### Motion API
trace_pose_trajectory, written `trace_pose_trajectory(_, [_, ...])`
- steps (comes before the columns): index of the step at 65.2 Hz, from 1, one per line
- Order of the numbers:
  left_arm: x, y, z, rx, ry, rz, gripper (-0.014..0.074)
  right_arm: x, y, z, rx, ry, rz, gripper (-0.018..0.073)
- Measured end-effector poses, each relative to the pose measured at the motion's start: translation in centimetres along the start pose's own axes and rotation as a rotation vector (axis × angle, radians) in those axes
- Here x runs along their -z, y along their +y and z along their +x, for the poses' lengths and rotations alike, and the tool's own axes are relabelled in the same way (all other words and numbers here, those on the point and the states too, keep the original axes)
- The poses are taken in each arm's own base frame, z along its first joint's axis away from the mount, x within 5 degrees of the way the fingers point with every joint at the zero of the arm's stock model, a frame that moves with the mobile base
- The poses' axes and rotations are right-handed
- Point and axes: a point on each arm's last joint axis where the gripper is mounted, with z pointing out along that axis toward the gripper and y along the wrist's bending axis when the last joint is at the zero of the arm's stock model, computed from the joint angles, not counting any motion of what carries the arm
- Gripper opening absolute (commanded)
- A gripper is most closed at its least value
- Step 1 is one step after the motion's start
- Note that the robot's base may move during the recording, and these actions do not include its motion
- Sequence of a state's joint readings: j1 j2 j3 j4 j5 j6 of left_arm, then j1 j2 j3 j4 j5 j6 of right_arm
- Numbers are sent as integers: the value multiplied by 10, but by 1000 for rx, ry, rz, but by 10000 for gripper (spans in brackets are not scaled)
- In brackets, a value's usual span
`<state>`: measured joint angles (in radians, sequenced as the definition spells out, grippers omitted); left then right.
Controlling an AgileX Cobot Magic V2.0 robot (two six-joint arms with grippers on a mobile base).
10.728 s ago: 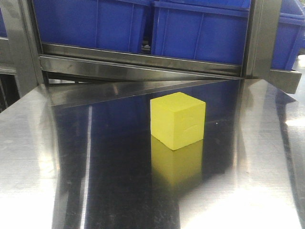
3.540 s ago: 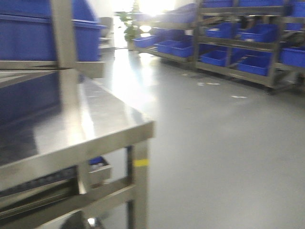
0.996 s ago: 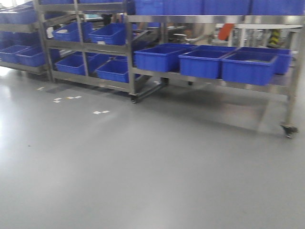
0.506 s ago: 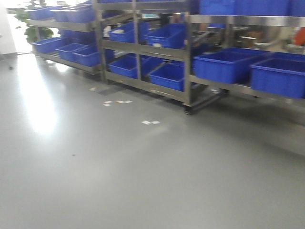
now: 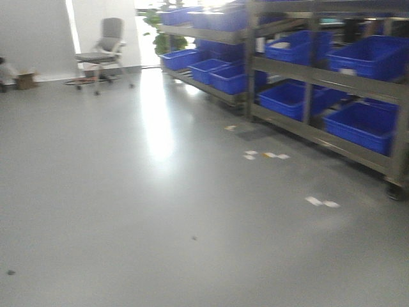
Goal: Place yellow foam block on left shelf second layer
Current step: 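Drive the base away from the table holding the cube in the right gripper, then drive the base up to the shelf of blue bins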
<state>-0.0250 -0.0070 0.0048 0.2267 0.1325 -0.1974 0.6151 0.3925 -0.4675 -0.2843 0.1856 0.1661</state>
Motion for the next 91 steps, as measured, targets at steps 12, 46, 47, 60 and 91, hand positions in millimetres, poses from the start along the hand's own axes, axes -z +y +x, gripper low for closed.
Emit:
trace_pose_trajectory(12, [0, 0, 0, 0, 0, 0, 136, 0, 0, 0, 0, 0, 0, 309])
trace_pose_trajectory(46, [0, 0, 0, 0, 0, 0, 136, 0, 0, 1, 0, 8, 1, 309])
trace_pose_trajectory(47, [0, 0, 0, 0, 0, 0, 136, 0, 0, 1, 0, 8, 1, 309])
trace_pose_trajectory(60, [0, 0, 0, 0, 0, 0, 136, 0, 0, 1, 0, 8, 1, 309])
trace_pose_trajectory(91, [0, 0, 0, 0, 0, 0, 136, 0, 0, 1, 0, 9, 2, 309])
